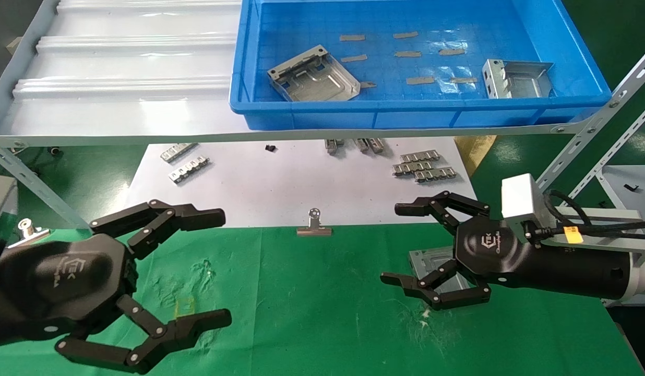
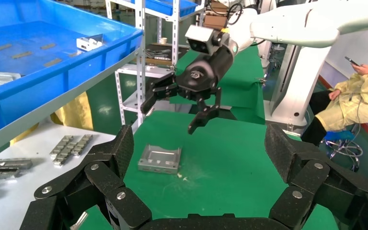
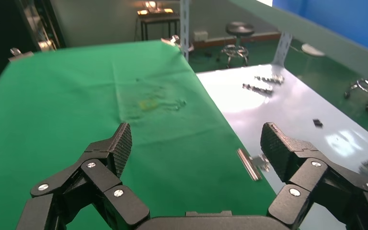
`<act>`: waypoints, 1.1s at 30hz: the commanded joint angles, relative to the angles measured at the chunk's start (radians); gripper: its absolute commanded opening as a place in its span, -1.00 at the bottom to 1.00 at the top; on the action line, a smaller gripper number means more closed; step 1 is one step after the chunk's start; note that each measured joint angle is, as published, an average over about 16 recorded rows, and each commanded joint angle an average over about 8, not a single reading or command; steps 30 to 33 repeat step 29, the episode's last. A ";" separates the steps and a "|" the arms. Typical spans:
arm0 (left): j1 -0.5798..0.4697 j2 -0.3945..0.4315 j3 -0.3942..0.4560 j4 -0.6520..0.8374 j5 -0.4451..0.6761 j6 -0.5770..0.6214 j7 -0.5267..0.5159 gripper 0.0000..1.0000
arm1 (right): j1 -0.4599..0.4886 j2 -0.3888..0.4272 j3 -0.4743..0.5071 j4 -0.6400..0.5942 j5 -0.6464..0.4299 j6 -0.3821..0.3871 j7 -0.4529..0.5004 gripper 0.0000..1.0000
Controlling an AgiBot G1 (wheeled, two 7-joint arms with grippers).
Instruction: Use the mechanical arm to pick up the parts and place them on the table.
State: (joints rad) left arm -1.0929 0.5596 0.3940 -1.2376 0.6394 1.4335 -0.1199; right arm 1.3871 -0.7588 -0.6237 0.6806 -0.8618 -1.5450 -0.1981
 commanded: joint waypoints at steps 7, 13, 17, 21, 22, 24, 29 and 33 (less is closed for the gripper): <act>0.000 0.000 0.000 0.000 0.000 0.000 0.000 1.00 | -0.084 0.040 0.093 0.163 0.035 0.013 0.104 1.00; 0.000 0.000 0.000 0.000 0.000 0.000 0.000 1.00 | -0.148 0.070 0.162 0.285 0.062 0.023 0.182 1.00; 0.000 0.000 0.000 0.000 0.000 0.000 0.000 1.00 | -0.189 0.089 0.209 0.366 0.080 0.030 0.234 1.00; 0.000 0.000 0.000 0.000 0.000 0.000 0.000 1.00 | -0.232 0.109 0.255 0.447 0.097 0.037 0.286 1.00; 0.000 0.000 0.000 0.000 0.000 0.000 0.000 1.00 | -0.242 0.114 0.267 0.468 0.102 0.038 0.299 1.00; 0.000 0.000 0.000 0.000 0.000 0.000 0.000 1.00 | -0.264 0.124 0.290 0.509 0.111 0.042 0.325 1.00; 0.000 0.000 0.000 0.000 0.000 0.000 0.000 1.00 | -0.298 0.141 0.328 0.575 0.125 0.047 0.368 1.00; 0.000 0.000 0.000 0.000 0.000 0.000 0.000 1.00 | -0.298 0.141 0.328 0.575 0.125 0.047 0.368 1.00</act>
